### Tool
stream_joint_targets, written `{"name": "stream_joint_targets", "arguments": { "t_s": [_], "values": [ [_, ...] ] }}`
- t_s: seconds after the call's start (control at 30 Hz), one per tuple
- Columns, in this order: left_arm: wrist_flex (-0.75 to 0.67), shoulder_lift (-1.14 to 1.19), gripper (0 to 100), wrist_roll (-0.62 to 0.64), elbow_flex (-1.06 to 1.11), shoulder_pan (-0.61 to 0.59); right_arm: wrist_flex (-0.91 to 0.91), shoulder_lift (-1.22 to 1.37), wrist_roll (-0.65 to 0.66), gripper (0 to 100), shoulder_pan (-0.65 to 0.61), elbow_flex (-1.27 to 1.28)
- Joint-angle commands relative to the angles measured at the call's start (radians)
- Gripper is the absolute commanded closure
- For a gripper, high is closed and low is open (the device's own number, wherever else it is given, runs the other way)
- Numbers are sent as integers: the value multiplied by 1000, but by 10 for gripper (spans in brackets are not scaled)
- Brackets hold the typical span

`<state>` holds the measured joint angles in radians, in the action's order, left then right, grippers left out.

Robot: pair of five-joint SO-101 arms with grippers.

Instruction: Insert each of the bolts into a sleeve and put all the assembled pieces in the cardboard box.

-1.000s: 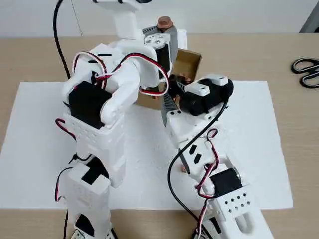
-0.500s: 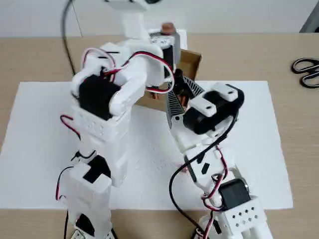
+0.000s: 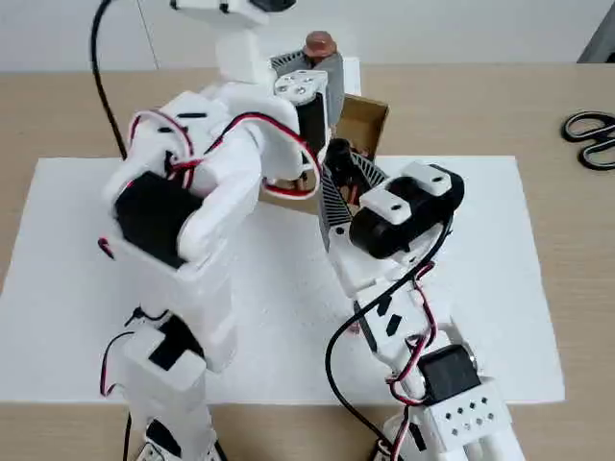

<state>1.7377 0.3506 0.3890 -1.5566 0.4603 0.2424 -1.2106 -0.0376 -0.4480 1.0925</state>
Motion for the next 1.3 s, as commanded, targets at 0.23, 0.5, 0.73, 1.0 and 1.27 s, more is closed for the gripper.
{"name": "stream_joint_targets", "arguments": {
  "t_s": [0.23,0.5,0.73,1.0,1.27],
  "values": [
    [15,-43,994,-2,19,17,-22,-16,8,995,-1,-14],
    [15,-44,994,0,94,43,-22,-22,9,995,1,-15],
    [17,-43,994,0,116,40,-21,-22,9,995,5,-55],
    [15,-52,994,32,292,40,-13,-16,31,995,65,-153],
    [17,-52,897,40,332,41,-12,-15,54,995,65,-175]
  ]
}}
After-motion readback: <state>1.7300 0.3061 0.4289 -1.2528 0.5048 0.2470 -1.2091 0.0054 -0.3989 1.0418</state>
